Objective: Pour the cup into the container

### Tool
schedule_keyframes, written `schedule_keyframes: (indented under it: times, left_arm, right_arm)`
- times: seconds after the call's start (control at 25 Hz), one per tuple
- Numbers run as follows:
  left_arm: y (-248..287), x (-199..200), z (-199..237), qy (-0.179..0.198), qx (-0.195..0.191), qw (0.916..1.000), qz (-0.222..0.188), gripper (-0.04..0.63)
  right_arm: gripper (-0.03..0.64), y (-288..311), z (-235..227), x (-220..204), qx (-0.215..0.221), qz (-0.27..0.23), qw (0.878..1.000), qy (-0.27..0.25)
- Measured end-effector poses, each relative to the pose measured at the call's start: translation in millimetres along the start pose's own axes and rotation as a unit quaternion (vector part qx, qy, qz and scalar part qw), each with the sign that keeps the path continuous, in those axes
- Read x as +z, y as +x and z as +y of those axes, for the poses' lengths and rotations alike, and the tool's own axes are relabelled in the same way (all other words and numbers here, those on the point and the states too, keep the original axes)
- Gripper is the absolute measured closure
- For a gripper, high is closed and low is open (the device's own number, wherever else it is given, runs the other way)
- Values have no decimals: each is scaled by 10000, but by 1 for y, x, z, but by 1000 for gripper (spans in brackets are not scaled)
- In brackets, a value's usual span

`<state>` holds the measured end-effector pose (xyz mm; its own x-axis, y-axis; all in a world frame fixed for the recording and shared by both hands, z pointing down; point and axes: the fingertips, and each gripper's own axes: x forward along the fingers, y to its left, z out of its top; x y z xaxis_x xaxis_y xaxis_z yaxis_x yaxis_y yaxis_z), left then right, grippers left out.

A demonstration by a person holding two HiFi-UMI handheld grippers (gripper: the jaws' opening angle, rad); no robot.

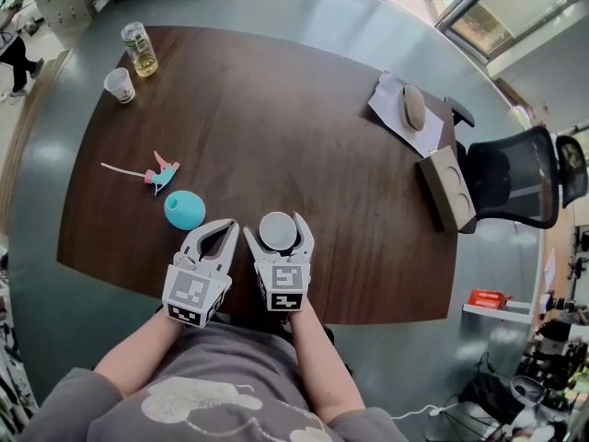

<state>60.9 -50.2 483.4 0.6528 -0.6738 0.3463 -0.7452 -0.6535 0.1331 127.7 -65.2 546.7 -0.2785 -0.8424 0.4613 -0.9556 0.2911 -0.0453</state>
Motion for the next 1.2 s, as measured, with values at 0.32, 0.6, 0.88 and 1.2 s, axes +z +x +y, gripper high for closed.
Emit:
schedule_keyframes:
  times: [0.32, 0.6, 0.88, 1.2]
  left_arm:
    - [-1, 2, 0, 43, -79, 10000, -41, 588]
    - [-8, 3, -1, 44, -177, 9998, -96, 588]
    - [-22, 8, -8, 93, -362, 9991, -202, 588]
    - [-40, 33, -17, 99, -613, 9973, -398, 588]
  right_arm:
    - [183, -6, -4, -3, -215, -54, 9997, -37]
    - [183, -23, 2, -11, -321, -31, 9995, 13]
    - [183, -55, 12, -3, -537, -314, 9980, 119]
    - [183, -113, 4, 33, -931, -873, 9915, 259]
